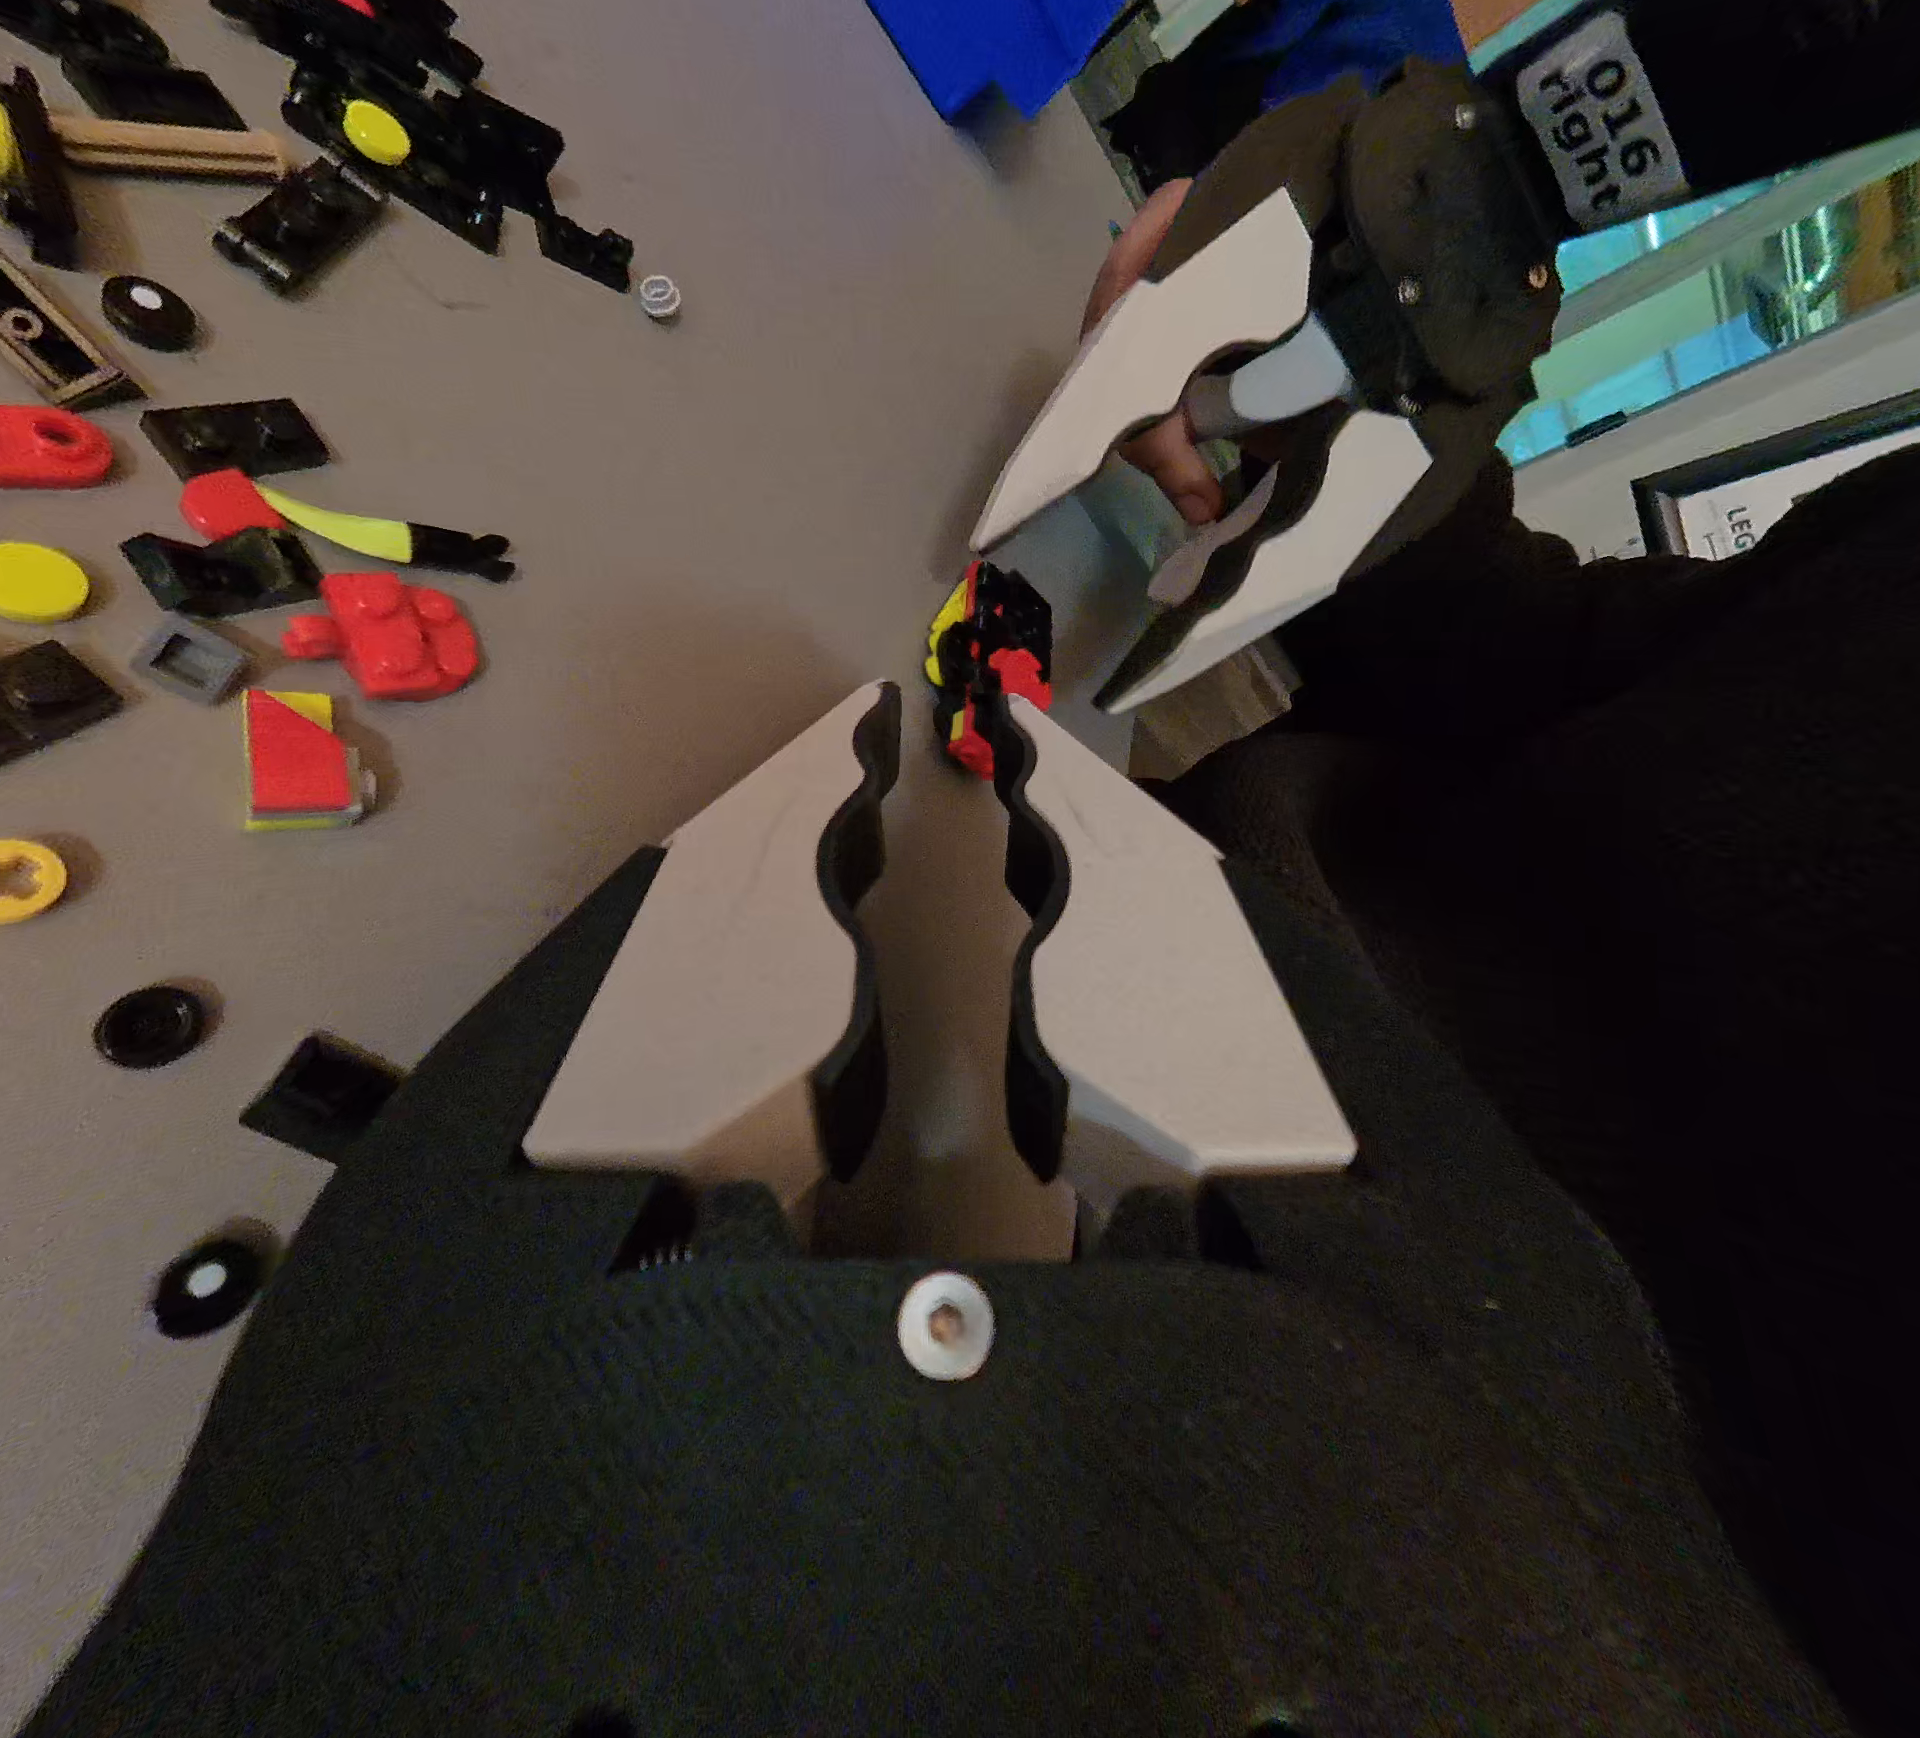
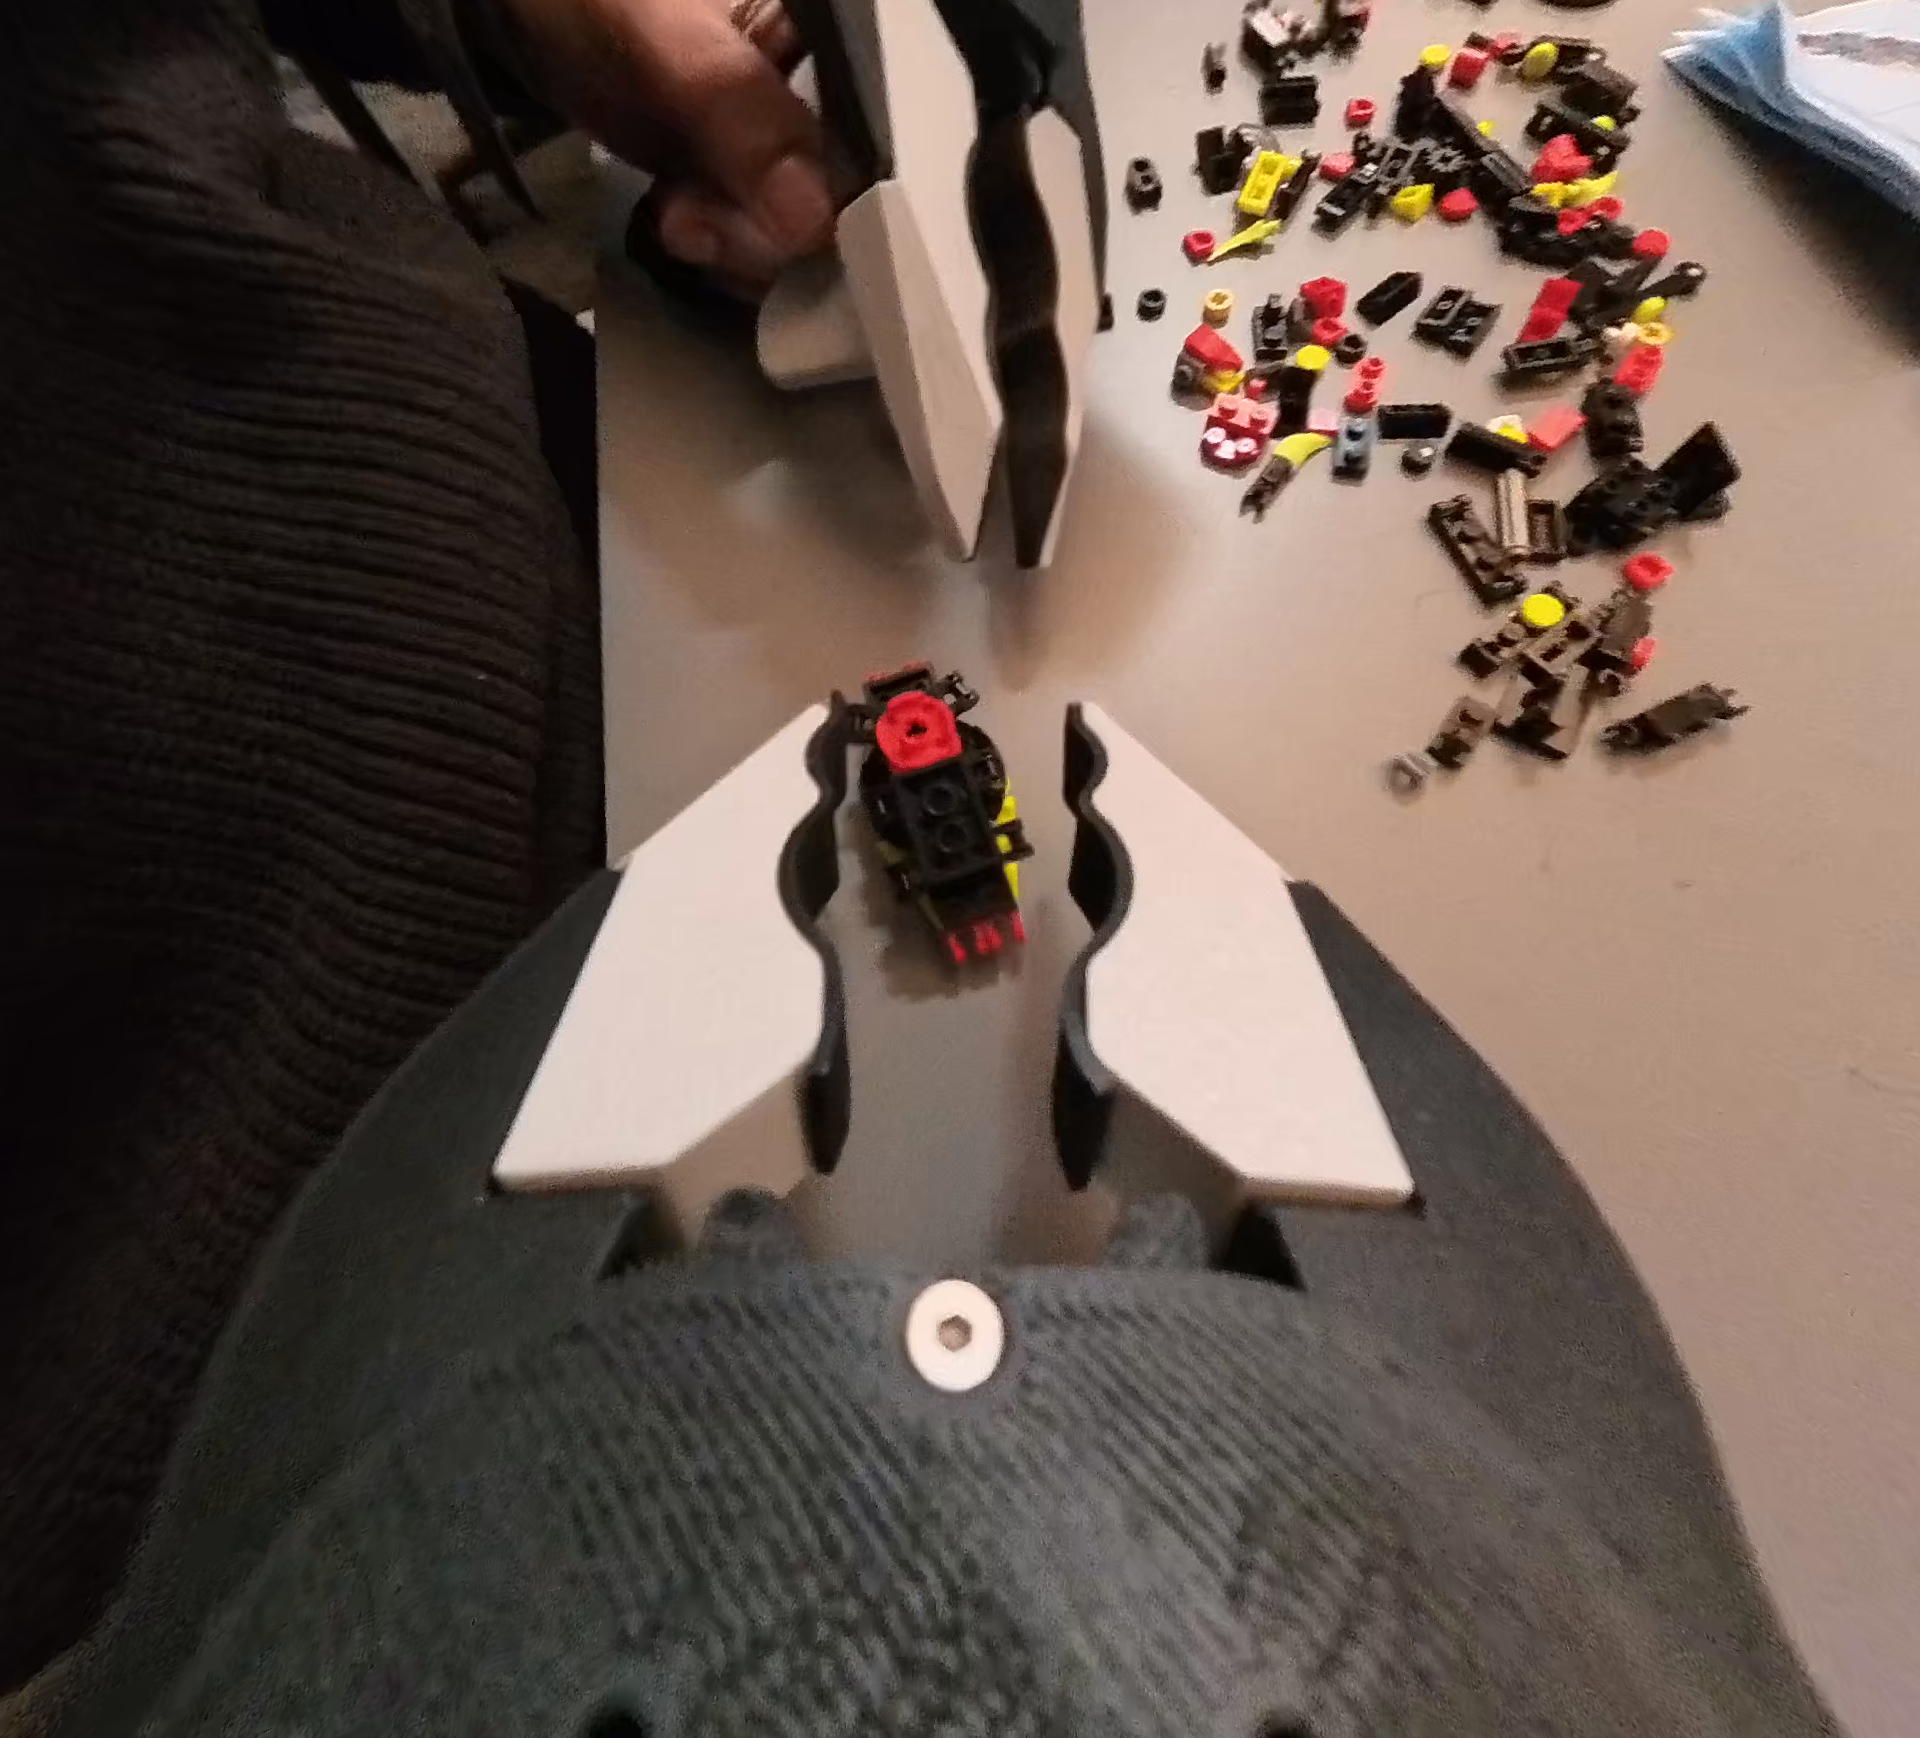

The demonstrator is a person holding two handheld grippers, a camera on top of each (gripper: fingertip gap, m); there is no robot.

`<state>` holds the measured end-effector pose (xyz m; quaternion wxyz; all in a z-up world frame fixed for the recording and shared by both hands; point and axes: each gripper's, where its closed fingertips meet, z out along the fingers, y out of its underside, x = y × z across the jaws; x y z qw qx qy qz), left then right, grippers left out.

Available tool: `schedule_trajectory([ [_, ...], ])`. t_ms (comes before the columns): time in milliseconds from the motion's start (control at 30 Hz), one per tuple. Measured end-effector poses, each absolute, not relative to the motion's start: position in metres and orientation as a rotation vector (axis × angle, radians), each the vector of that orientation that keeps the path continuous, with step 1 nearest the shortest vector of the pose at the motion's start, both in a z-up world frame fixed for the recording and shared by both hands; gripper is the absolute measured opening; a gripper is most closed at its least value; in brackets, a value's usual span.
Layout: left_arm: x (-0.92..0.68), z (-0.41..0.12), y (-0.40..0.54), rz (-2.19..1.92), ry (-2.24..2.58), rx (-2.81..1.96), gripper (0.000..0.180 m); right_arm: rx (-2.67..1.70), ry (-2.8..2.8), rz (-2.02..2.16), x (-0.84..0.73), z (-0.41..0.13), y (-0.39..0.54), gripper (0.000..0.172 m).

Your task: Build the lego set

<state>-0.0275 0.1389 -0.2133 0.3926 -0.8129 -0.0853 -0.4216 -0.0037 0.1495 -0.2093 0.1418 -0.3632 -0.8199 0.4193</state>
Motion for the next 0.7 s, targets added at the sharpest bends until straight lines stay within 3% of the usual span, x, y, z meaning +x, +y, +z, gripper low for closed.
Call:
schedule_trajectory([
  [700,-0.042,-0.212,0.151,-1.195,-0.370,-1.989,0.017,-1.313,-2.191,1.089,-0.033,-0.230,0.203,0.034],
])
